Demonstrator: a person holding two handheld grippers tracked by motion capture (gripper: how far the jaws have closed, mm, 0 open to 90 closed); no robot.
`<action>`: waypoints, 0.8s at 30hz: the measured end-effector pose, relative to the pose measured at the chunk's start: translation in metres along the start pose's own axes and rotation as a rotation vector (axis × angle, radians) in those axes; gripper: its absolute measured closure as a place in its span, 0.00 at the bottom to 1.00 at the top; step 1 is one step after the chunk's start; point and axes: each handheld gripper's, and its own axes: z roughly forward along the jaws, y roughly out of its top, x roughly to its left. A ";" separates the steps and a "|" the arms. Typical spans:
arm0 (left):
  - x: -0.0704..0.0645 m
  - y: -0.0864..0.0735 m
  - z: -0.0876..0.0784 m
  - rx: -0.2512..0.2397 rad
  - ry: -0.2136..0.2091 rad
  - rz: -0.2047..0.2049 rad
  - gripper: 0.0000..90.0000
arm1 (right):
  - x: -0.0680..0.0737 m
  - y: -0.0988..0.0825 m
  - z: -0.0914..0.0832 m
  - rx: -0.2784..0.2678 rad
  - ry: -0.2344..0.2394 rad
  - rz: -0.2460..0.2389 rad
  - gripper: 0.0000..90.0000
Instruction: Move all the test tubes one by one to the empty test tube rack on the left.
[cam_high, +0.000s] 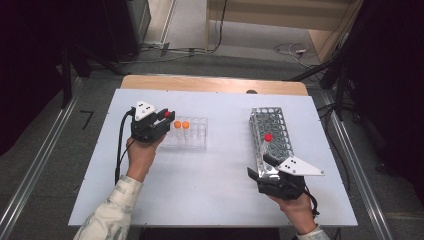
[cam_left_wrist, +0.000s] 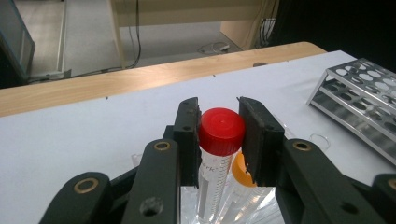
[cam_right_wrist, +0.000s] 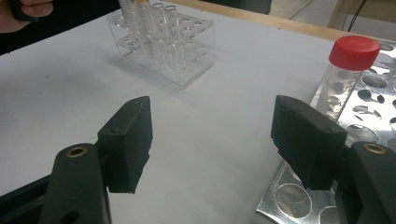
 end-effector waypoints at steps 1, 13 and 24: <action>0.000 -0.001 0.001 0.002 0.002 0.000 0.78 | 0.000 0.000 0.000 0.001 -0.001 0.000 0.31; 0.002 -0.005 0.002 0.012 -0.005 -0.016 0.74 | -0.001 -0.001 0.001 0.004 -0.001 -0.001 0.30; -0.001 -0.001 -0.011 -0.017 -0.046 -0.043 0.66 | -0.005 -0.002 -0.001 0.000 -0.019 0.009 0.30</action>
